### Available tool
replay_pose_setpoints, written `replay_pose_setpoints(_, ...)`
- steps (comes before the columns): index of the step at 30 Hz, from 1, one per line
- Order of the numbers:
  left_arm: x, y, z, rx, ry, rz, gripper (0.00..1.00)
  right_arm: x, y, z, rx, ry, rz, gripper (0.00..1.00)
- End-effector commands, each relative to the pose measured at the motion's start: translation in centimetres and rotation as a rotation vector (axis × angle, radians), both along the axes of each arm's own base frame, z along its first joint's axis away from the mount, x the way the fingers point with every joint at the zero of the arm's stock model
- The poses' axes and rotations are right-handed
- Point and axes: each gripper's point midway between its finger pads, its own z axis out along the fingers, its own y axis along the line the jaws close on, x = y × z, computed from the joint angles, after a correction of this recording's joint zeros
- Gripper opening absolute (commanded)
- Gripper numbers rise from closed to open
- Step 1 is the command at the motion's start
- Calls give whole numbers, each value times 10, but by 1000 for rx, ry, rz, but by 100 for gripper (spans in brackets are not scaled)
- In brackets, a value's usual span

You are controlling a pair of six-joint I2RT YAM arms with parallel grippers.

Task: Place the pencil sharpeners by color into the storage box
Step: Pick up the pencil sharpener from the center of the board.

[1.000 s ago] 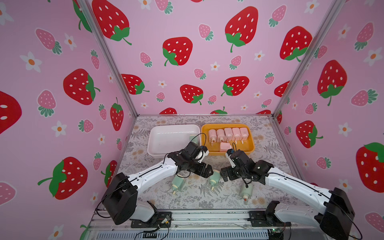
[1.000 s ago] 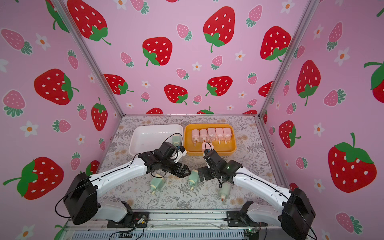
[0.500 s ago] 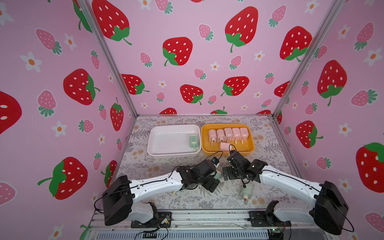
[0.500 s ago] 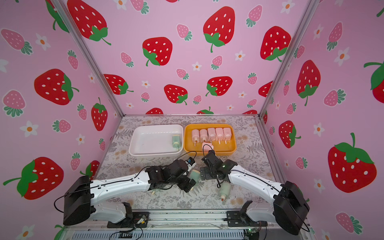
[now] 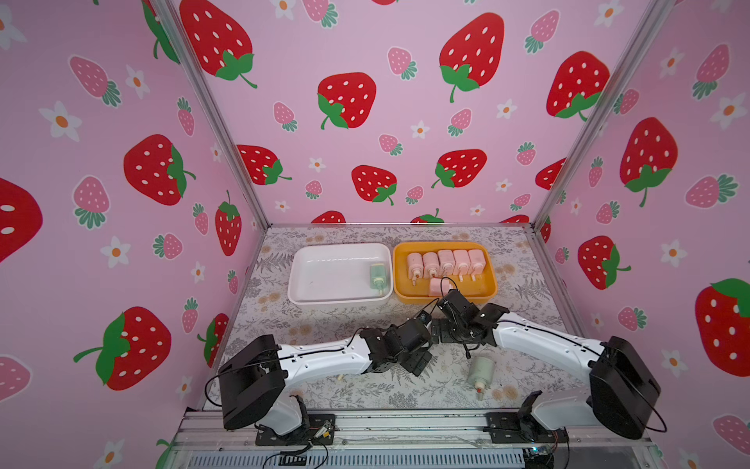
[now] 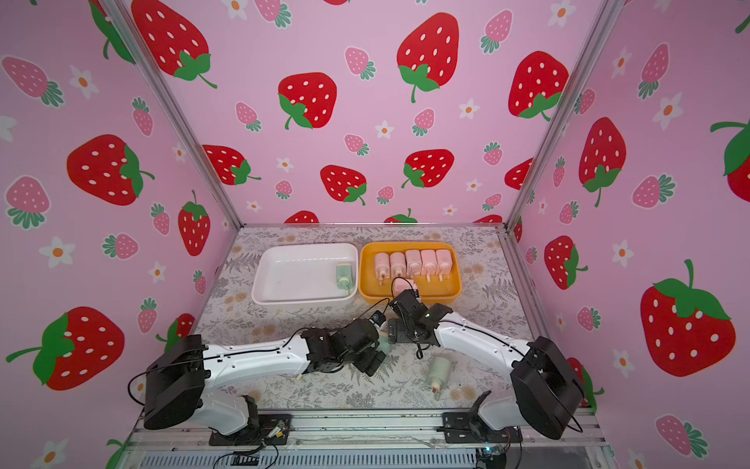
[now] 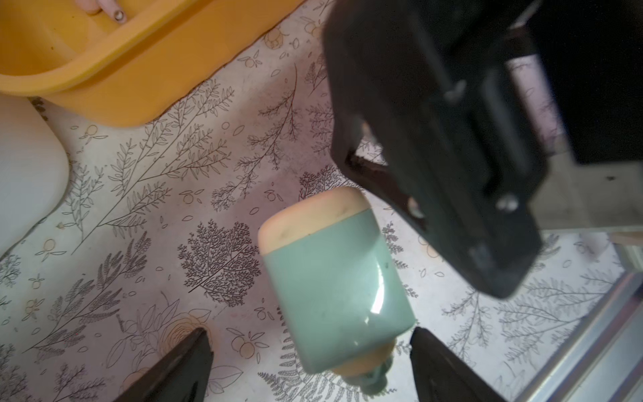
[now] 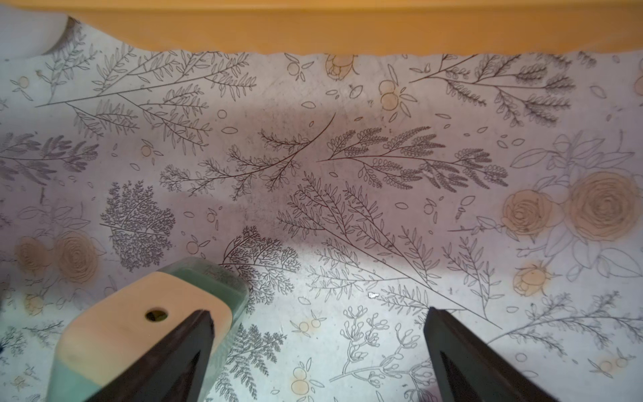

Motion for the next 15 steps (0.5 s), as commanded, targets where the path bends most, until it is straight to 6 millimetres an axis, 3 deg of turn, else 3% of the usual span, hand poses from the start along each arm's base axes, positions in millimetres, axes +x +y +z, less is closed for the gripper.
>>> replay_pose_setpoints(1,-2,-12,11,-76,4,-17,95,1,9,7,43,5,24,100)
replay_pose_setpoints(7,1,-13,4,-52,13,-5,95,-4,4,1,30,15,21,100)
replay_pose_setpoints(15,17,8,-5,59,-39,105,92,-7,-4,1,11,9,7,100)
